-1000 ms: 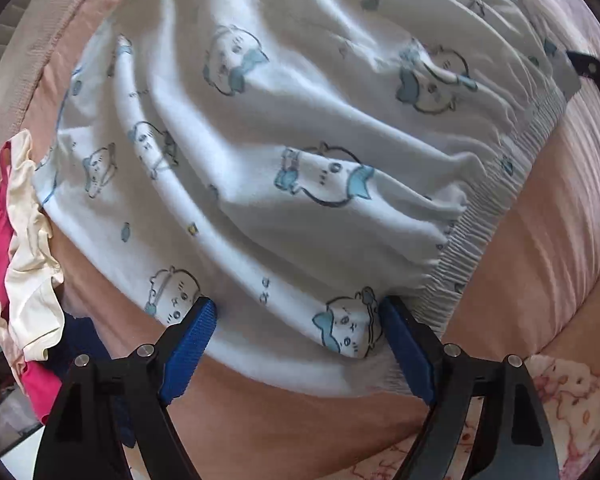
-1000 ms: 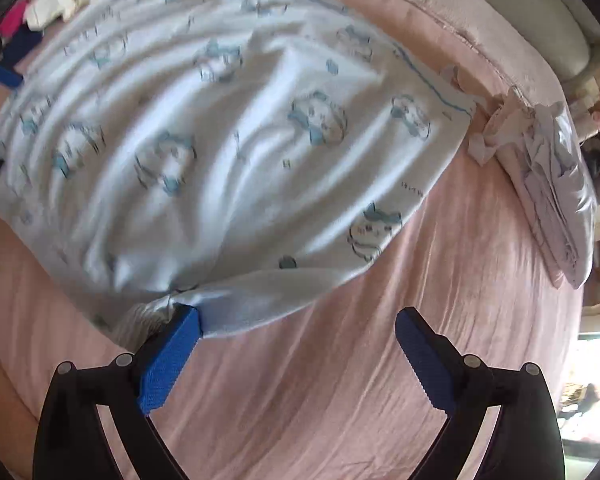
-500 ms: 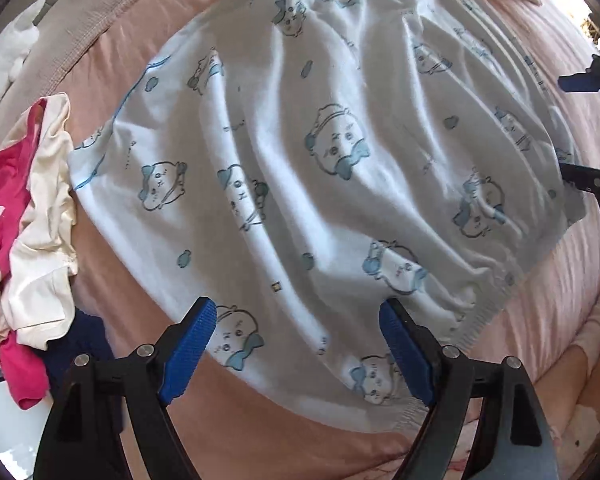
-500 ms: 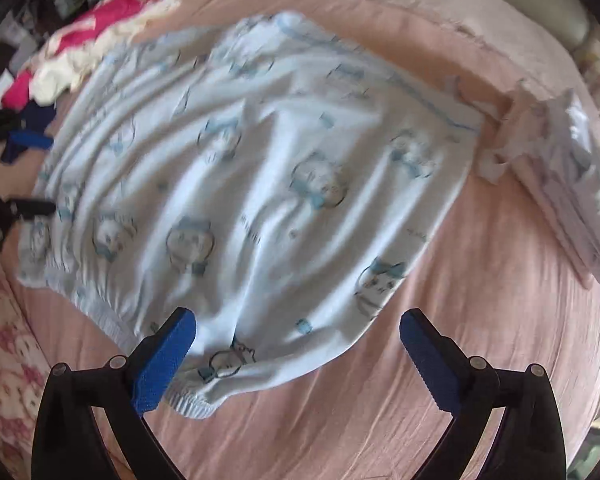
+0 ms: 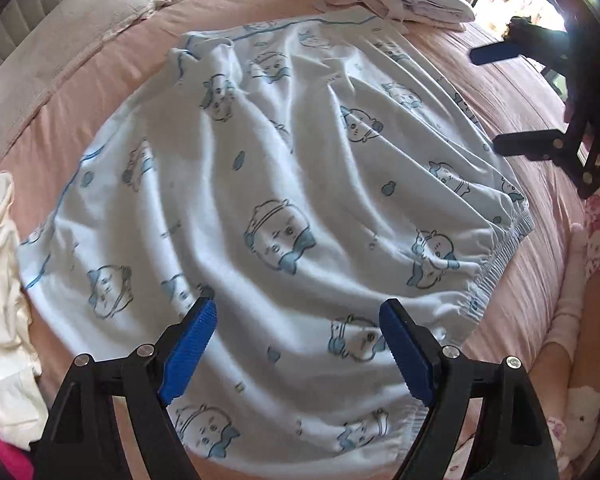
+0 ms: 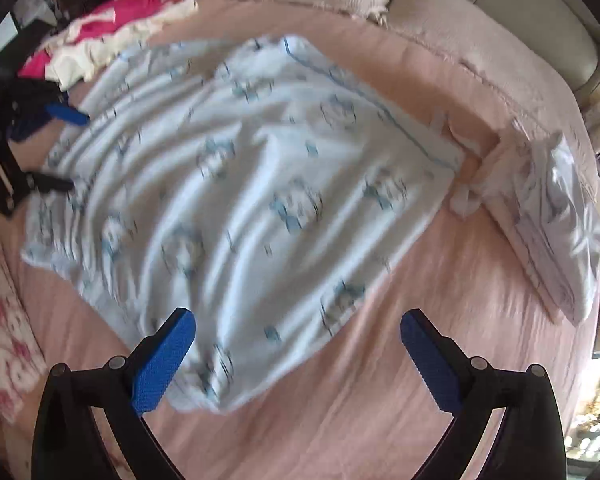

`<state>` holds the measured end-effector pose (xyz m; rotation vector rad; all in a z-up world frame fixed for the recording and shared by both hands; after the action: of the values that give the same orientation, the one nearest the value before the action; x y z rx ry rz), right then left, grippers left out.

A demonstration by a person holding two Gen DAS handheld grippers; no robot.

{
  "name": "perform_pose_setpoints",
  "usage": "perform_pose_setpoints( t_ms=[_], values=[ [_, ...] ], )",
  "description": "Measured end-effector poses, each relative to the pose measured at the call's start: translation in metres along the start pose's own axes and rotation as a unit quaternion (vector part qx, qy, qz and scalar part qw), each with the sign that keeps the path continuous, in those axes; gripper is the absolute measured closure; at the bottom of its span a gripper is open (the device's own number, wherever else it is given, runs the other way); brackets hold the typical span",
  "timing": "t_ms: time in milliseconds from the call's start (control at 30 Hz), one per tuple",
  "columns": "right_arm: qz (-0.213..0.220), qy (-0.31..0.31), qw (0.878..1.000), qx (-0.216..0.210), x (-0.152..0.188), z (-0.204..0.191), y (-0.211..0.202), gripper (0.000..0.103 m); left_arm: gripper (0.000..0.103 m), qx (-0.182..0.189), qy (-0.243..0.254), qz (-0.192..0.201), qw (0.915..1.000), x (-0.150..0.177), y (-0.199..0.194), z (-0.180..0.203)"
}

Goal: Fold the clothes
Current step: 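Release the pants and lift both grippers away from the bed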

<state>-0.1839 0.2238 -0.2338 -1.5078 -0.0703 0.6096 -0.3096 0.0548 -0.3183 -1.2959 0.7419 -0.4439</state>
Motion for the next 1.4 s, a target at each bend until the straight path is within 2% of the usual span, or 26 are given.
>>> perform_pose_setpoints(
  t_ms=[67, 100, 167, 200, 233, 300, 333, 400, 467, 500, 567, 600, 633, 700, 767, 800, 867, 933, 1000, 1033, 1100, 1167, 1200, 1267, 1333, 1400],
  values=[
    [0.005, -0.054, 0.998, -0.026, -0.037, -0.018, 0.033, 0.0, 0.019, 0.0, 0.035, -0.016, 0.9993, 0.002, 0.016, 0.006],
    [-0.008, -0.084, 0.996, -0.035, -0.045, -0.023, 0.057, 0.001, 0.019, -0.003, 0.059, -0.018, 0.9981, 0.005, 0.02, 0.008],
    [-0.03, -0.127, 0.991, -0.042, -0.03, -0.024, 0.088, 0.001, 0.016, -0.02, 0.108, -0.012, 0.9938, 0.02, 0.017, 0.008],
    [-0.02, -0.13, 0.99, -0.053, -0.024, -0.019, 0.091, 0.001, 0.009, -0.031, 0.118, -0.014, 0.9924, 0.03, 0.015, 0.004],
    [-0.019, -0.125, 0.99, -0.061, -0.016, -0.009, 0.088, 0.001, 0.0, -0.039, 0.122, -0.022, 0.9915, 0.04, 0.014, -0.001],
    [-0.049, -0.127, 0.989, -0.055, 0.004, 0.012, 0.086, 0.001, 0.0, -0.039, 0.101, -0.06, 0.9923, 0.059, 0.014, -0.012],
    [-0.067, -0.133, 0.988, -0.043, 0.013, 0.021, 0.083, 0.001, 0.0, -0.033, 0.089, -0.057, 0.9939, 0.059, 0.007, -0.012],
    [-0.104, -0.14, 0.984, -0.025, 0.03, 0.035, 0.076, 0.001, 0.0, -0.022, 0.069, -0.021, 0.9971, 0.048, -0.011, -0.005],
    [-0.089, -0.133, 0.987, -0.032, 0.029, 0.04, 0.062, 0.001, 0.0, -0.001, 0.062, 0.038, 0.9973, 0.028, -0.028, 0.007],
    [-0.062, -0.124, 0.99, -0.042, 0.02, 0.039, 0.053, 0.001, 0.0, 0.007, 0.061, 0.066, 0.9959, 0.017, -0.034, 0.014],
    [0.02, -0.082, 0.995, -0.062, -0.012, 0.031, 0.038, 0.001, 0.0, 0.002, 0.056, 0.085, 0.9948, -0.006, -0.027, 0.021],
    [0.054, -0.066, 0.994, -0.068, -0.029, 0.025, 0.036, 0.0, 0.0, 0.005, 0.053, 0.082, 0.9952, -0.019, -0.019, 0.017],
    [0.071, -0.064, 0.993, -0.068, -0.045, 0.017, 0.041, 0.0, 0.0, 0.007, 0.05, 0.078, 0.9957, -0.027, -0.01, 0.011],
    [0.07, -0.08, 0.992, -0.061, -0.07, 0.003, 0.066, 0.0, 0.0, 0.013, 0.047, 0.059, 0.997, -0.02, 0.005, -0.009],
    [0.04, -0.114, 0.991, -0.053, -0.077, -0.001, 0.096, 0.0, 0.0, 0.005, 0.06, 0.03, 0.9977, -0.008, 0.023, -0.017],
    [0.024, -0.131, 0.99, -0.049, -0.081, -0.003, 0.112, 0.001, 0.0, -0.001, 0.082, 0.035, 0.996, 0.001, 0.023, -0.016],
    [0.046, -0.122, 0.989, -0.064, -0.074, 0.01, 0.111, 0.001, 0.0, -0.01, 0.117, 0.038, 0.9923, 0.018, 0.02, -0.016],
    [0.03, -0.106, 0.992, -0.062, -0.06, 0.031, 0.108, 0.001, 0.0, -0.006, 0.106, 0.016, 0.9942, 0.035, 0.015, -0.027],
    [0.035, -0.082, 0.994, -0.058, -0.059, 0.043, 0.099, 0.0, 0.0, -0.014, 0.091, -0.002, 0.9957, 0.046, 0.007, -0.037],
    [0.038, -0.07, 0.995, -0.056, -0.058, 0.049, 0.094, 0.0, 0.0, -0.008, 0.072, 0.008, 0.9973, 0.046, 0.0, -0.041],
    [0.044, -0.047, 0.997, -0.052, -0.057, 0.062, 0.085, 0.0, 0.0, 0.004, 0.042, 0.063, 0.9971, 0.04, -0.024, -0.049],
    [0.049, -0.023, 0.997, -0.048, -0.056, 0.074, 0.076, 0.0, 0.0, -0.006, 0.024, 0.109, 0.9938, 0.029, -0.039, -0.059],
    [0.052, -0.012, 0.998, -0.046, -0.055, 0.08, 0.072, 0.0, 0.0, -0.012, 0.014, 0.115, 0.9932, 0.021, -0.039, -0.065],
    [0.057, 0.012, 0.997, -0.042, -0.054, 0.093, 0.063, 0.0, 0.0, -0.003, -0.013, 0.107, 0.9942, 0.01, -0.032, -0.074],
    [0.063, 0.008, 0.997, -0.047, -0.074, 0.081, 0.066, 0.0, 0.0, 0.012, -0.039, 0.099, 0.9943, 0.0, -0.027, -0.082],
    [0.068, -0.004, 0.996, -0.054, -0.099, 0.062, 0.073, 0.0, 0.0, 0.026, -0.067, 0.107, 0.9917, -0.015, -0.028, -0.092]
  ],
)
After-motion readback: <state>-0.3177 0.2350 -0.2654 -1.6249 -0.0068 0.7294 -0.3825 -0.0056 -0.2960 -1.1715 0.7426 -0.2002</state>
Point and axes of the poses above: each gripper's, at about its wrist camera, not at the fingertips, and y roughly the way its jaws point, z to its right, x to its underside, the point moved 7 cm from there along y, roughly the way its jaws point, and after that the axes turned 1 degree about -y, right-handed, at the moved point
